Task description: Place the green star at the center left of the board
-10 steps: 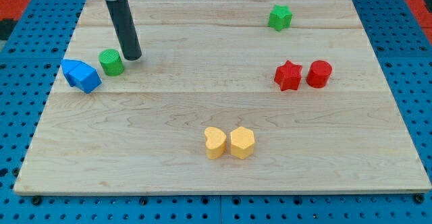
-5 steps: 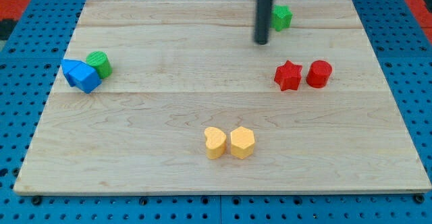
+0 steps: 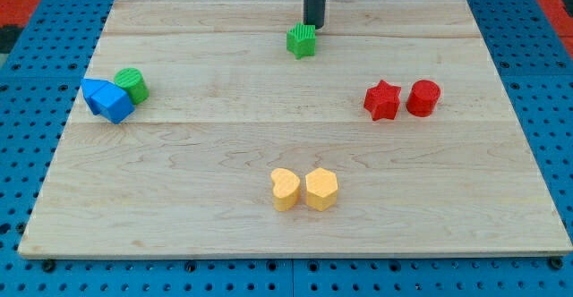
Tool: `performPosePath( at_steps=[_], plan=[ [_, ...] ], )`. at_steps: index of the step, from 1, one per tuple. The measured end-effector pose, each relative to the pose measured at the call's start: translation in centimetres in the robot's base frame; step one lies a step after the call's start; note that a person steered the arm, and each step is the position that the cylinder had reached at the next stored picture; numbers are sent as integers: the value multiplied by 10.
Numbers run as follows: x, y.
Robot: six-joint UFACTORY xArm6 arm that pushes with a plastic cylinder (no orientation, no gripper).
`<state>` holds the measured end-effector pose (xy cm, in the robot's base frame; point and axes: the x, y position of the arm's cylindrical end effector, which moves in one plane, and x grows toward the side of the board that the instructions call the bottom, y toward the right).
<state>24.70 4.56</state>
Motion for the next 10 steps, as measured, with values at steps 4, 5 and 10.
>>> performPosePath(
  at_steps=[4, 5, 10],
  plan=[
    [-2, 39],
    [11, 39],
    [57, -35]
  ],
)
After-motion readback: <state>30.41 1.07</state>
